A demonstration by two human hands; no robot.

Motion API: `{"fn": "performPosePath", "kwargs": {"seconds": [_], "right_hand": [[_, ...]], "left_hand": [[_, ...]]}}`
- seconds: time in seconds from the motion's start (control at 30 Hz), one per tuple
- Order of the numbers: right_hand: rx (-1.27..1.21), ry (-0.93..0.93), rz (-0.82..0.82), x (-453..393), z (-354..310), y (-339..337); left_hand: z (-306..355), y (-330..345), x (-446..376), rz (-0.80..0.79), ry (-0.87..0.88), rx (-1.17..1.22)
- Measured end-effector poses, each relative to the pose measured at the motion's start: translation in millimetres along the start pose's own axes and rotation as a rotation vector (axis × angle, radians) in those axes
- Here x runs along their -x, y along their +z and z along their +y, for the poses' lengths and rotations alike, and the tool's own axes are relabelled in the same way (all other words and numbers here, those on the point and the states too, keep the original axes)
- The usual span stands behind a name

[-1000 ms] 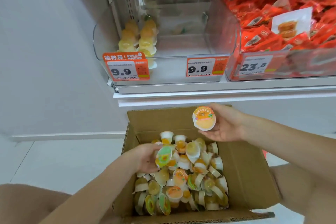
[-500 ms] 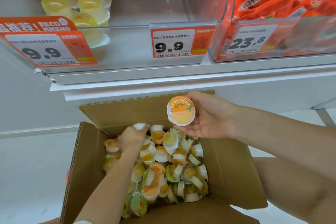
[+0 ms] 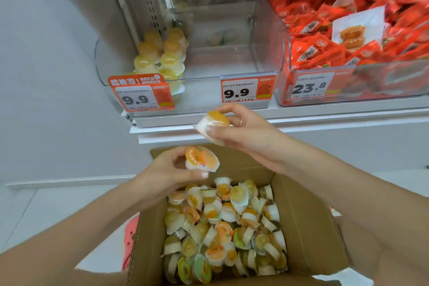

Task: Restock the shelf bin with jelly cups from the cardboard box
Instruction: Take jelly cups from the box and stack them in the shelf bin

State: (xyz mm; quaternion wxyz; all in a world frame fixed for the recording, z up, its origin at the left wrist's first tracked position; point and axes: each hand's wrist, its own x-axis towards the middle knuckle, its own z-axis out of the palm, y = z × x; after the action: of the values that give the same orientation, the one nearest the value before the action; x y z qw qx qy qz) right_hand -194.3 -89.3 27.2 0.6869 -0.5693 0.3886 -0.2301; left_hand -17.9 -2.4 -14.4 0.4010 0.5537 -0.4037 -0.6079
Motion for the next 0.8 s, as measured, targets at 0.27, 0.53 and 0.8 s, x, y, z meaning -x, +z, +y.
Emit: {"fn": "performPosePath", "kwargs": {"seconds": [0.27, 0.53, 0.8], "right_hand": [[0.111, -0.376, -0.106, 37.1, -24.5, 20.9], [0.213, -0.406, -0.131, 35.3, -35.0, 13.4], [0.362, -0.373, -0.173, 36.1, -41.9, 9.8]], "left_hand": [[44.2, 12.6, 41.6, -0.167, 0.114, 0.560], [55.3, 25.7, 40.0, -0.251, 0.103, 0.669], [56.2, 23.9, 35.5, -0.210, 0.003, 0.714]]}}
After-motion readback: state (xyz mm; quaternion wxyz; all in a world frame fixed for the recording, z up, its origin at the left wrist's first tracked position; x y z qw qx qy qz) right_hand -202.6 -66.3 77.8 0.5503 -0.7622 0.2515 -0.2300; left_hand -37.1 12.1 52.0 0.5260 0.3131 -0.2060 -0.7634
